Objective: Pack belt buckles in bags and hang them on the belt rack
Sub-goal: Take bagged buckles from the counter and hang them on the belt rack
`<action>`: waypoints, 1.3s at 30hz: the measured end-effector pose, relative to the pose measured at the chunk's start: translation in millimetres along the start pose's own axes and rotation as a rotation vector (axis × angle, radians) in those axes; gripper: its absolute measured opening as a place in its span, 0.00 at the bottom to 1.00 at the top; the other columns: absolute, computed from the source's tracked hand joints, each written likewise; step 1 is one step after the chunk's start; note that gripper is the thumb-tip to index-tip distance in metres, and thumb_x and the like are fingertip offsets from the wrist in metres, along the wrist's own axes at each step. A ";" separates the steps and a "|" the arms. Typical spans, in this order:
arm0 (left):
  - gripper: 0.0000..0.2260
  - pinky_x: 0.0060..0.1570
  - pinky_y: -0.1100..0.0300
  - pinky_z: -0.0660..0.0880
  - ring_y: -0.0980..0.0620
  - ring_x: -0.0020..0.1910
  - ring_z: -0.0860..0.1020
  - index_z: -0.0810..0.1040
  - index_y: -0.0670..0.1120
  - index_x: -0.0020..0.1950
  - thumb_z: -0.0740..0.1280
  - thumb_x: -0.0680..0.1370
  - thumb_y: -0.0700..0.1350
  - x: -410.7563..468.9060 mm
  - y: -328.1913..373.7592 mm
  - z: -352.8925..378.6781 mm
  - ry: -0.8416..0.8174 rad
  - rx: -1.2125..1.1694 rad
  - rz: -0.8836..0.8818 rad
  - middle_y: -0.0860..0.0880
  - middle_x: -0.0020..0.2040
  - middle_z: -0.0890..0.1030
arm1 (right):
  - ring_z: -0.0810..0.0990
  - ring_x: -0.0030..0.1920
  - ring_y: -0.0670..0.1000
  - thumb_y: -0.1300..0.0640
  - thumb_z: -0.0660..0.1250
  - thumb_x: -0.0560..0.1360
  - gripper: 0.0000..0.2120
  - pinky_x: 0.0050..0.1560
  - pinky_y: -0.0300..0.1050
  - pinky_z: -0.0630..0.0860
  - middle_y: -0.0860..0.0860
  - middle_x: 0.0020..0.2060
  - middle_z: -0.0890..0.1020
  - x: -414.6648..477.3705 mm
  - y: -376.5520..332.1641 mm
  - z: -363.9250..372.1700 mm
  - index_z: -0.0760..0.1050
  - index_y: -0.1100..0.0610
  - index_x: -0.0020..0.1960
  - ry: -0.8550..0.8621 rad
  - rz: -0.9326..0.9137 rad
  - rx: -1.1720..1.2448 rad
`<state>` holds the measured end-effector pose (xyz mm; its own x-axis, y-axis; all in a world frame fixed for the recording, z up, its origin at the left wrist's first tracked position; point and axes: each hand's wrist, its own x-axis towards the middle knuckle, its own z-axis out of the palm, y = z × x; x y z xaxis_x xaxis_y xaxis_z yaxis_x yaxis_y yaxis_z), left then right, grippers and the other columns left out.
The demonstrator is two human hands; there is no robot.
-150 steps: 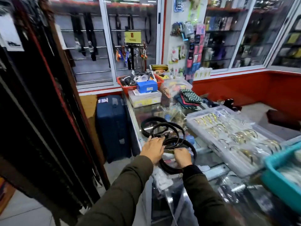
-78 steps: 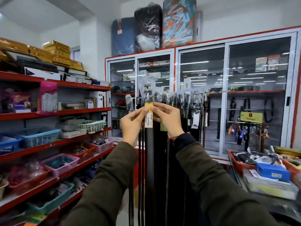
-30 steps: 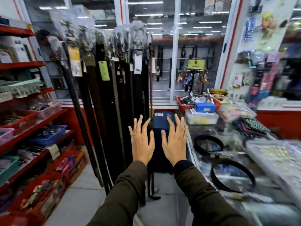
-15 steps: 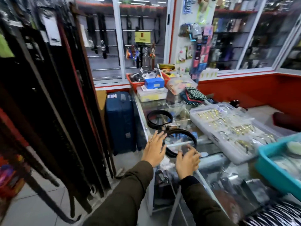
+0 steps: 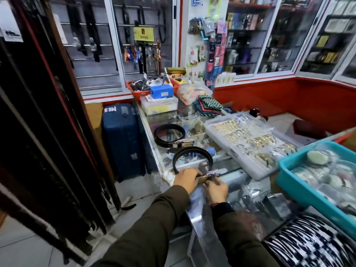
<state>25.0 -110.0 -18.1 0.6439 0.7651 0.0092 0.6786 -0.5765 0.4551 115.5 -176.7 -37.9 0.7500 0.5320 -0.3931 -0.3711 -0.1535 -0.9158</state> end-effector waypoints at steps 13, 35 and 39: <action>0.13 0.64 0.54 0.78 0.51 0.59 0.83 0.83 0.42 0.64 0.68 0.79 0.37 -30.3 -7.5 -52.4 0.543 -0.599 0.001 0.45 0.59 0.85 | 0.82 0.53 0.60 0.70 0.70 0.74 0.22 0.49 0.42 0.84 0.65 0.57 0.82 -28.6 -33.7 38.1 0.74 0.68 0.67 -0.340 -0.256 0.344; 0.12 0.52 0.75 0.76 0.56 0.56 0.82 0.84 0.43 0.63 0.69 0.81 0.43 -156.3 -95.4 -220.5 1.042 -0.620 -0.163 0.48 0.58 0.85 | 0.86 0.55 0.54 0.58 0.74 0.73 0.09 0.58 0.53 0.81 0.54 0.49 0.88 -185.4 -89.4 184.9 0.84 0.48 0.52 -0.990 -0.641 0.120; 0.11 0.55 0.68 0.79 0.62 0.53 0.83 0.85 0.44 0.61 0.71 0.80 0.44 -179.1 -105.3 -248.1 1.151 -0.695 -0.162 0.50 0.55 0.87 | 0.86 0.52 0.52 0.61 0.74 0.73 0.13 0.59 0.55 0.81 0.52 0.47 0.88 -219.2 -98.3 209.1 0.83 0.46 0.53 -1.082 -0.639 0.118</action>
<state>-249.4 -115.2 153.2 -0.3167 0.8112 0.4915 0.1803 -0.4573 0.8709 -126.9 -104.1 155.5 0.0030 0.9002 0.4355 -0.1967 0.4275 -0.8824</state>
